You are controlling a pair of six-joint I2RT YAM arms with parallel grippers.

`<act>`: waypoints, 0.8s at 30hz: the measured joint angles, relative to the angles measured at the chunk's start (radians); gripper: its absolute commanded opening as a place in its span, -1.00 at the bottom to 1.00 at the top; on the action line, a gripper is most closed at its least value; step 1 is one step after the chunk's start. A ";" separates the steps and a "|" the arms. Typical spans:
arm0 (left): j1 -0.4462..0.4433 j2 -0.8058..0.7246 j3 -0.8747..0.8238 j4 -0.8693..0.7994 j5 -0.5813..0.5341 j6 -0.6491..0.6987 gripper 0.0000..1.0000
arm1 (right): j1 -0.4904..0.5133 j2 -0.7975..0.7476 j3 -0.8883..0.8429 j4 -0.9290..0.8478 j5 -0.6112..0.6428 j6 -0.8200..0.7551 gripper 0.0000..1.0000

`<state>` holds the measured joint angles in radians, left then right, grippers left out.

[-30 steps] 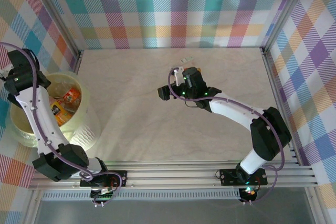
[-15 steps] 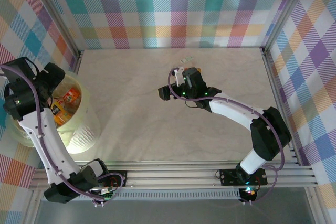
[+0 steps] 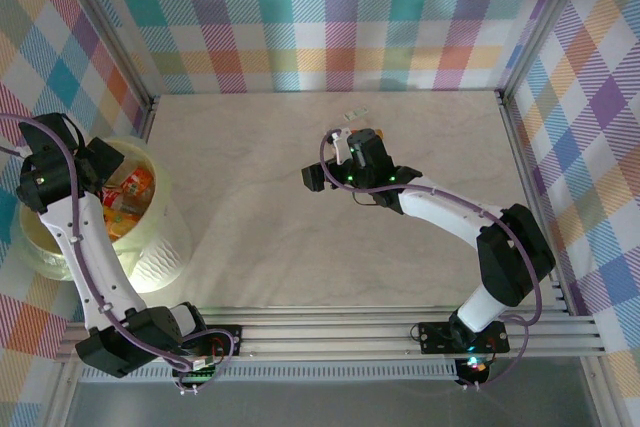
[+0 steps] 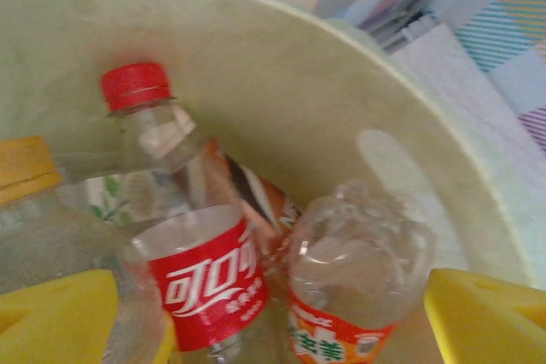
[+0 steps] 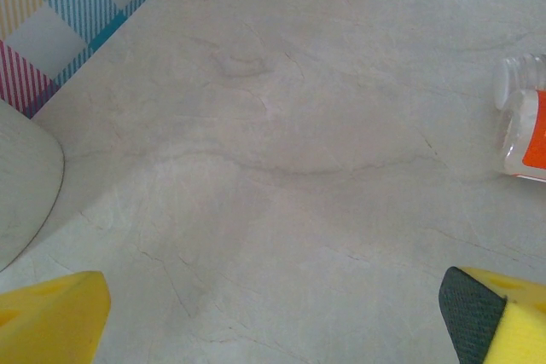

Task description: Put the plastic bottles in the bin

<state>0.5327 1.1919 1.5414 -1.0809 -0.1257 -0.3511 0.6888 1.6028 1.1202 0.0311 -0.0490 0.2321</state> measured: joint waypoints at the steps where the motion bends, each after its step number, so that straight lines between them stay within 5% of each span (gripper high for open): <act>1: 0.000 0.001 0.000 -0.007 -0.015 0.000 0.87 | 0.000 0.000 0.000 0.000 0.004 0.000 0.99; 11: 0.000 -0.003 0.037 -0.038 -0.009 0.000 0.92 | -0.028 0.000 0.000 -0.011 0.042 0.037 0.99; 24: -0.080 -0.204 -0.013 0.228 0.548 -0.126 1.00 | -0.295 0.090 0.090 -0.024 0.029 0.166 0.99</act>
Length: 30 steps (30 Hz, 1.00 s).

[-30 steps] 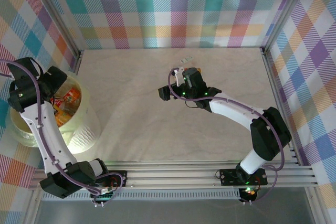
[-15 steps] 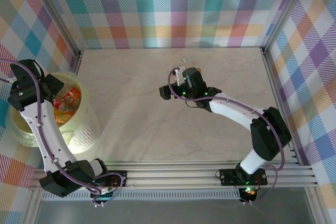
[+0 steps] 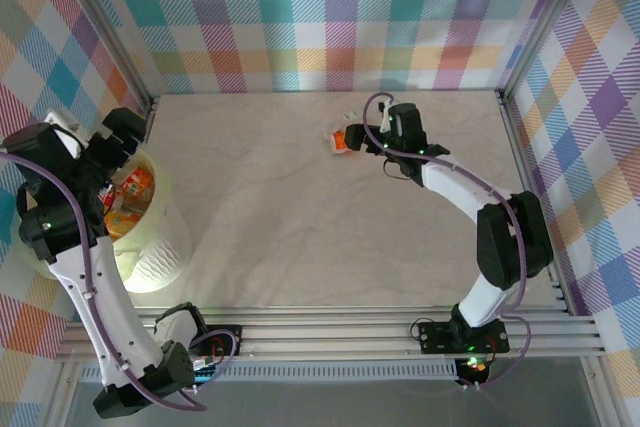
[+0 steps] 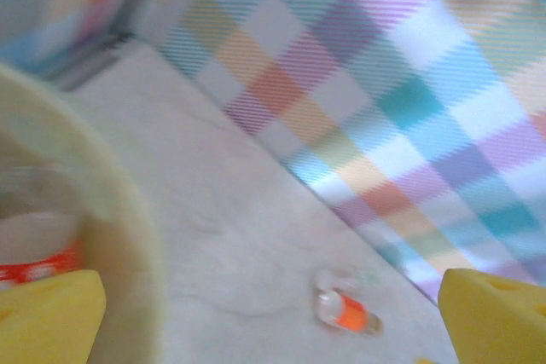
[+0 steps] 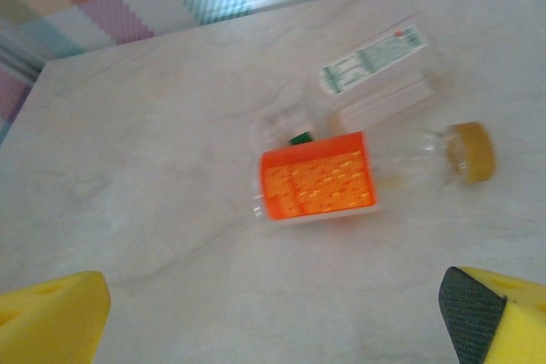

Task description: Put the plastic bottles in the bin

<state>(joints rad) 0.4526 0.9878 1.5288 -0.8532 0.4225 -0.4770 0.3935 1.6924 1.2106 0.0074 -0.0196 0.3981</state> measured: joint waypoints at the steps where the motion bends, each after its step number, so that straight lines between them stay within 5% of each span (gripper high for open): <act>1: -0.026 -0.006 -0.011 0.026 0.024 -0.010 1.00 | -0.014 0.016 0.014 -0.006 -0.005 0.006 0.99; 12: -0.459 0.016 -0.165 0.298 0.064 -0.085 1.00 | -0.068 0.241 0.232 -0.142 0.010 0.250 0.99; 17: -0.587 0.125 -0.172 0.364 0.021 -0.084 1.00 | -0.029 0.364 0.379 -0.253 0.130 0.384 0.99; 24: -0.641 0.238 -0.172 0.357 -0.047 -0.068 1.00 | 0.028 0.571 0.680 -0.483 0.292 0.486 0.99; 30: -0.642 0.247 -0.172 0.355 -0.086 -0.049 1.00 | 0.056 0.638 0.750 -0.575 0.365 0.521 1.00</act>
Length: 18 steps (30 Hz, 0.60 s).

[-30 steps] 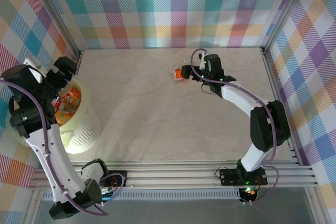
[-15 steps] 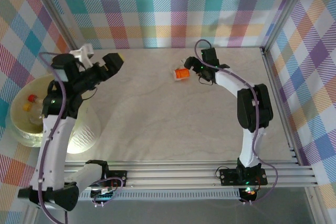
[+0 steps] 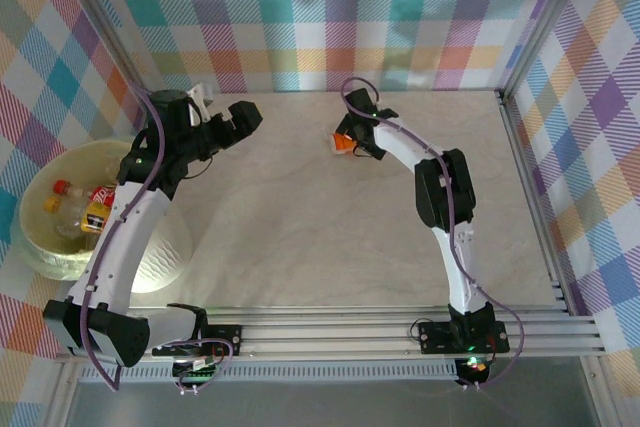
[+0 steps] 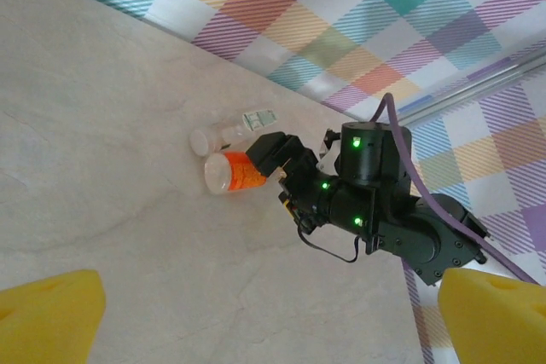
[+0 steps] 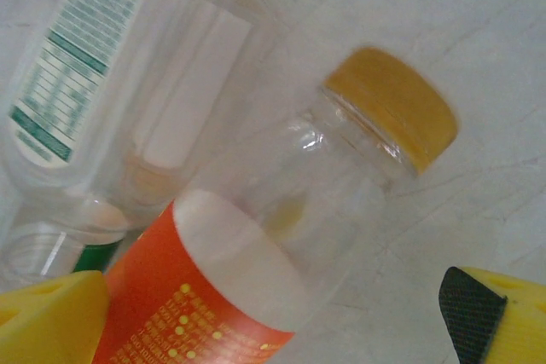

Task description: Put the plastic bottles in the bin

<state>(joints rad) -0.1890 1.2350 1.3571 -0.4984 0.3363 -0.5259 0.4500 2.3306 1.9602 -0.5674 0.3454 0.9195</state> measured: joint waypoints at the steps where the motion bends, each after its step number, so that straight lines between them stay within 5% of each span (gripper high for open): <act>1: 0.000 0.000 0.000 -0.002 -0.006 0.003 1.00 | 0.003 0.001 0.000 -0.005 0.004 0.004 1.00; 7: 0.000 0.000 0.000 -0.019 -0.017 0.014 1.00 | 0.008 0.001 -0.022 -0.020 0.007 0.010 0.97; 18: 0.000 0.008 0.000 -0.023 -0.017 0.013 1.00 | 0.009 -0.122 -0.322 0.131 -0.007 -0.079 0.48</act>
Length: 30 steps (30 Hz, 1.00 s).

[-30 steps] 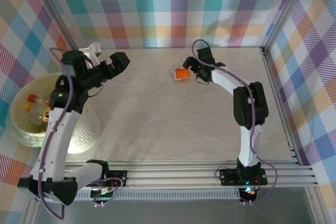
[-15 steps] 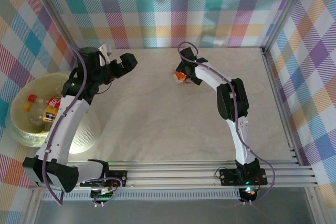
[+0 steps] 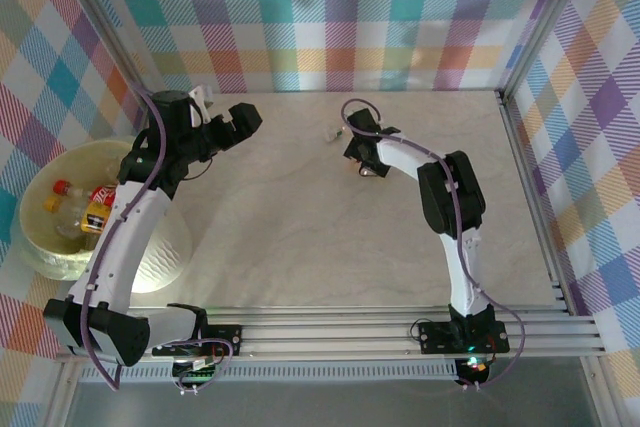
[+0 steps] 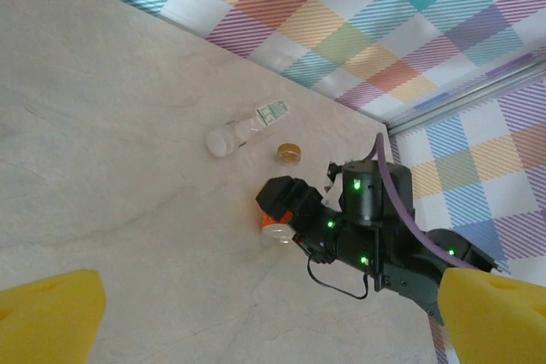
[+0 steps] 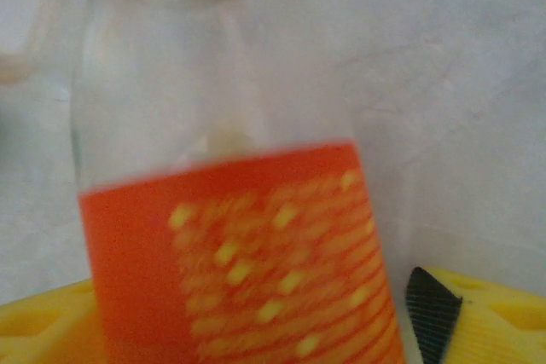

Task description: Put the plastic bottles in the bin

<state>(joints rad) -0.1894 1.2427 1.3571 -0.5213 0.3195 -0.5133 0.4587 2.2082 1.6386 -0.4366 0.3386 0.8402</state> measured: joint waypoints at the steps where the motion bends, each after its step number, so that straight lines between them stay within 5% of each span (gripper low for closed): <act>1: 0.000 0.004 0.000 0.000 0.000 -0.003 1.00 | 0.000 -0.011 -0.019 0.019 -0.002 -0.020 0.42; 11: -0.007 0.021 0.000 0.004 0.013 -0.026 1.00 | 0.000 -0.134 -0.221 0.159 -0.053 -0.156 -0.05; 21: -0.116 0.095 -0.024 0.108 0.073 -0.061 1.00 | 0.000 -0.543 -0.594 0.415 -0.159 -0.257 -0.10; 30: -0.268 0.197 -0.042 0.281 0.126 -0.075 1.00 | 0.000 -0.806 -0.780 0.587 -0.425 -0.382 -0.12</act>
<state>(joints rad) -0.4572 1.4399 1.3148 -0.2405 0.4450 -0.5884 0.4591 1.4021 0.8585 0.1509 -0.0864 0.4583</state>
